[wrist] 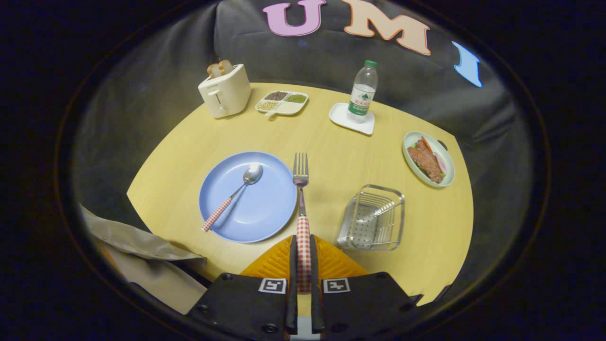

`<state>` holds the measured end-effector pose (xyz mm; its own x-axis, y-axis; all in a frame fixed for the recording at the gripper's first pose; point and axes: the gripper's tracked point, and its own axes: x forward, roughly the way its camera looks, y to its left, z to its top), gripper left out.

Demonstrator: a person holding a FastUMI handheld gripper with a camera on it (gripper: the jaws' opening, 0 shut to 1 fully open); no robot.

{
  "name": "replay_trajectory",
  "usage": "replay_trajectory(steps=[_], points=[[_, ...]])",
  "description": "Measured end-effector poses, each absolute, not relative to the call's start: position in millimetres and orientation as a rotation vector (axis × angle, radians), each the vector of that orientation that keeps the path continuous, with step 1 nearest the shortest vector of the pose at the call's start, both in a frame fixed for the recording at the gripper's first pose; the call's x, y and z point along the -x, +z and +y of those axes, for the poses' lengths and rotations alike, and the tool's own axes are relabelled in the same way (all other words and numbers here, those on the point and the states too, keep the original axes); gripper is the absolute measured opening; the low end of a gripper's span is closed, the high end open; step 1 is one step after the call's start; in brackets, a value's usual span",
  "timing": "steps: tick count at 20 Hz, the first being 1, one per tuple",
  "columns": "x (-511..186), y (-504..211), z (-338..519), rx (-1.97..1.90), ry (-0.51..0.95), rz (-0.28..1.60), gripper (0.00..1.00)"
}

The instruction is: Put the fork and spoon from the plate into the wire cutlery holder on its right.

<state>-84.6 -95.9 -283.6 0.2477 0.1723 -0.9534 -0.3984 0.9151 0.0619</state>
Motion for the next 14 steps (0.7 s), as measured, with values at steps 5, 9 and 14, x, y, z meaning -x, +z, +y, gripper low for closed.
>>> replay_trajectory(steps=[5,9,14], points=[[72,-276,-144,0.272,0.421,1.282,0.14],[70,-271,-169,0.315,0.473,1.31,0.14],[73,-269,-200,0.392,0.54,1.371,0.14]])
